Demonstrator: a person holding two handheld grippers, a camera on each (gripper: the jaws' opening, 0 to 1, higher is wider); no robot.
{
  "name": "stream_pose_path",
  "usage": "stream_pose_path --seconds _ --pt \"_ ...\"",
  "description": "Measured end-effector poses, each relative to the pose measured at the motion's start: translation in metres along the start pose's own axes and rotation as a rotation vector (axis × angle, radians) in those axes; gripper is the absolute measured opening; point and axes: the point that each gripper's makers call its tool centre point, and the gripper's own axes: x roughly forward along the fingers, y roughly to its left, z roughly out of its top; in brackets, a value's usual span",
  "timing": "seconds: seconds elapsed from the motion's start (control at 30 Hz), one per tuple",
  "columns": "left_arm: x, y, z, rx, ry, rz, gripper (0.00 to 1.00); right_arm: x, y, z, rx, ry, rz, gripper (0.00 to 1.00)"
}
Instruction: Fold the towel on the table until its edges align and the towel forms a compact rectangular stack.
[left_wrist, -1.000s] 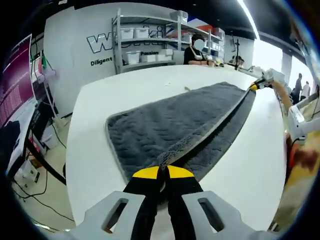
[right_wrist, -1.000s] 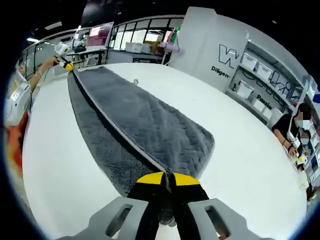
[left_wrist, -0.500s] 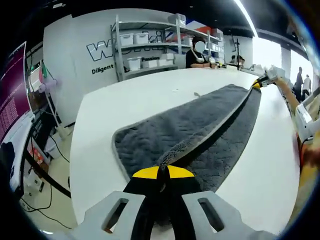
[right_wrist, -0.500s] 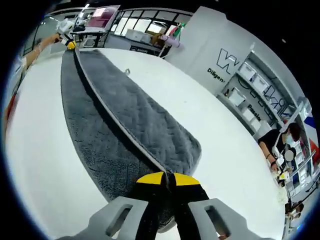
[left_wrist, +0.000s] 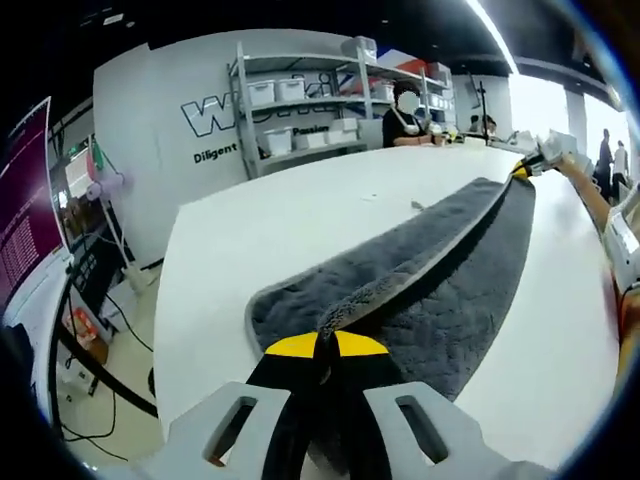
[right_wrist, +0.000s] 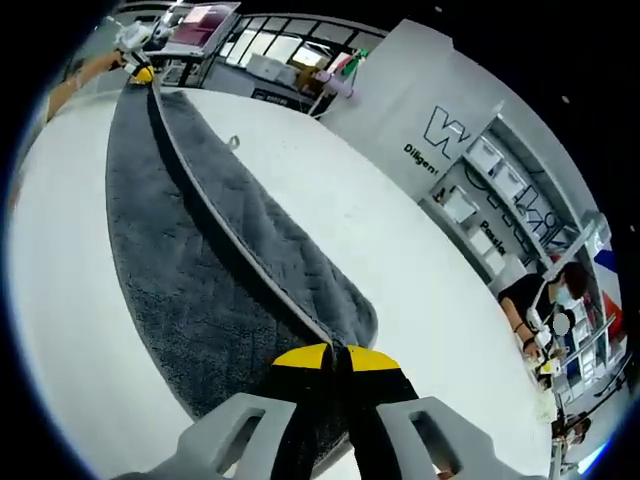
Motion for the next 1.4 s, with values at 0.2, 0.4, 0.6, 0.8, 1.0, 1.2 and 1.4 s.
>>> stream_pose_path --seconds 0.2,0.4,0.6,0.8,1.0,1.2,1.4 --pt "-0.001 0.011 0.013 0.011 -0.028 0.025 0.03 0.005 -0.01 0.01 -0.007 -0.025 -0.031 0.02" --pt "0.003 0.016 0.022 0.038 -0.031 0.05 0.03 0.009 -0.024 0.024 -0.018 -0.051 -0.069 0.02" --pt "0.007 0.023 0.029 0.065 -0.027 0.075 0.03 0.014 -0.035 0.035 -0.033 -0.066 -0.102 0.02" --pt "0.012 0.039 0.029 0.1 0.004 0.134 0.03 0.02 -0.053 0.034 -0.066 -0.035 -0.179 0.0" --pt "0.031 0.037 0.022 0.09 0.036 0.116 0.03 0.034 -0.046 0.031 -0.028 -0.028 -0.15 0.0" --pt "0.044 0.046 0.023 0.067 0.028 0.118 0.03 0.048 -0.055 0.029 -0.012 -0.028 -0.167 0.0" --pt "0.053 0.052 0.03 0.034 -0.002 0.115 0.03 0.06 -0.058 0.024 0.004 -0.016 -0.173 0.0"
